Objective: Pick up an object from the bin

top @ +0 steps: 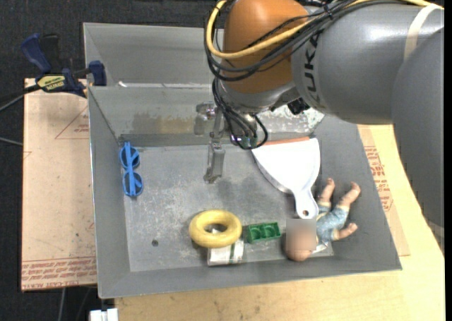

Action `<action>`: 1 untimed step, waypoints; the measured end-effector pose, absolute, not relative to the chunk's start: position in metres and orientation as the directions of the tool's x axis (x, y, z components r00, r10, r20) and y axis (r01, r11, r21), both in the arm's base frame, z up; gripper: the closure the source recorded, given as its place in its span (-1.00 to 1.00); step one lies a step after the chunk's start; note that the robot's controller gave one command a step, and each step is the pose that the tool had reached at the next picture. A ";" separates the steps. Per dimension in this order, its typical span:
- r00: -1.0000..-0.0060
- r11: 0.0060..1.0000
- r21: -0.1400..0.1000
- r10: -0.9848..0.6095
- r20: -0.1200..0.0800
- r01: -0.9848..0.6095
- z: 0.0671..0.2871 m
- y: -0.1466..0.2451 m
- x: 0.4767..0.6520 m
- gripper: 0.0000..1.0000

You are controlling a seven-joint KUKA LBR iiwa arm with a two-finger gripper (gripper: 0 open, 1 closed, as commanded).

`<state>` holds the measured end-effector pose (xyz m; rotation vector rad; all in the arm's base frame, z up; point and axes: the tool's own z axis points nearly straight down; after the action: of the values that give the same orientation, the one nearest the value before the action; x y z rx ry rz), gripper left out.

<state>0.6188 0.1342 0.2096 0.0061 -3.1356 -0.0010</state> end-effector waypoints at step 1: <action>-1.000 1.000 0.002 -0.002 -0.002 -0.002 0.215 0.134 0.620 -1.00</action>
Offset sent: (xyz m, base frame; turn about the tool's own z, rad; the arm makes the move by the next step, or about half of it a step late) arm -0.1228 -0.0579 -0.0407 -0.2255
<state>0.6201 0.1335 0.2149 0.0029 -3.1432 -0.0024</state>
